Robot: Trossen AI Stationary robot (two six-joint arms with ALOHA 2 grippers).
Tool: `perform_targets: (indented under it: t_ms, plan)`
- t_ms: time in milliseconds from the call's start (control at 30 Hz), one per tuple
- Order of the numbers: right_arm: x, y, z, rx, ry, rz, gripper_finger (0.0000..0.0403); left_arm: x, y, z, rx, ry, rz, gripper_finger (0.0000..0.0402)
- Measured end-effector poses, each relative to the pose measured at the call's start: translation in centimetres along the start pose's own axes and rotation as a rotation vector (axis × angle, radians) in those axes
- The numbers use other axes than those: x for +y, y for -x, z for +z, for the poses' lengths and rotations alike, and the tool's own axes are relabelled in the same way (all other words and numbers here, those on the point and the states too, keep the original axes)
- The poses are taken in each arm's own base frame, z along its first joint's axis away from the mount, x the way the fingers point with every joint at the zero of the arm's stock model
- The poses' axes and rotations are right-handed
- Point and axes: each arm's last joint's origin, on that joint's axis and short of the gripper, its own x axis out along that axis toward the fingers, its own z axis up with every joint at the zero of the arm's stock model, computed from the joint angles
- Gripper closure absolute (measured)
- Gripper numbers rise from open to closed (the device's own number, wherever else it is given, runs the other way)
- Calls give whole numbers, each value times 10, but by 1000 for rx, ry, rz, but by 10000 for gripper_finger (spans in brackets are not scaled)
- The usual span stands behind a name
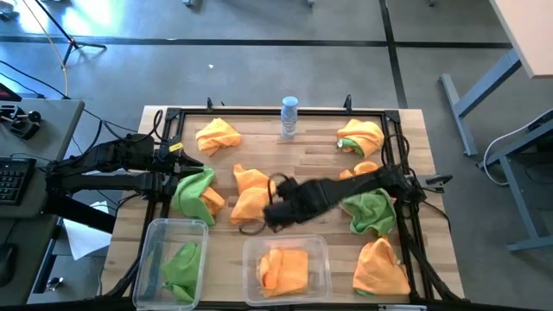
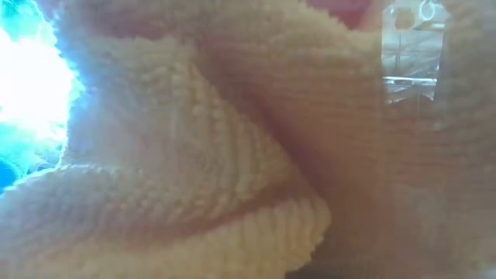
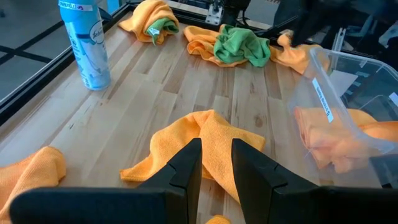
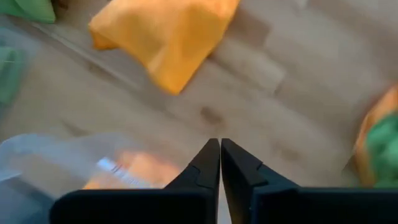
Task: Sort microfiber towel by color & place in baskets
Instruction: Put the orange microfiber towel into the right transparent bin
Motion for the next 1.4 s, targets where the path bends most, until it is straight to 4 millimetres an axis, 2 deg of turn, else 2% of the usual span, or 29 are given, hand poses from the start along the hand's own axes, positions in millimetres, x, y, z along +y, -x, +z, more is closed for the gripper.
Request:
perform_targets:
  t_ms: [200, 367, 533, 700, 900, 1067, 1200, 1300, 1400]
  plan:
    - [-25, -20, 55, 9, 286, -68, 400, 1, 0, 0, -7, 0, 46, 328]
    - [-51, -30, 97, 36, 430, -95, 402, 3, 0, 0, -16, 0, 103, 328]
    - [-76, -16, 122, -5, 523, -106, 402, 4, 0, 0, -19, 0, 128, 328]
    - [-100, 5, 138, -58, 562, -114, 402, 4, 0, 0, -18, 0, 129, 328]
    - [-117, 23, 145, -94, 584, -104, 402, 4, 0, 0, -19, 0, 131, 328]
    - [-116, 24, 148, -125, 581, -87, 403, 4, 0, 0, -18, 0, 132, 328]
    - [-109, 1, 143, -134, 578, -25, 403, 4, 0, 0, -18, 0, 132, 328]
    - [-113, -22, 123, -120, 540, 38, 403, 4, 0, 0, -18, 7, 132, 328]
    - [-128, -35, 95, -139, 463, 117, 403, 4, 0, 0, -17, 19, 132, 328]
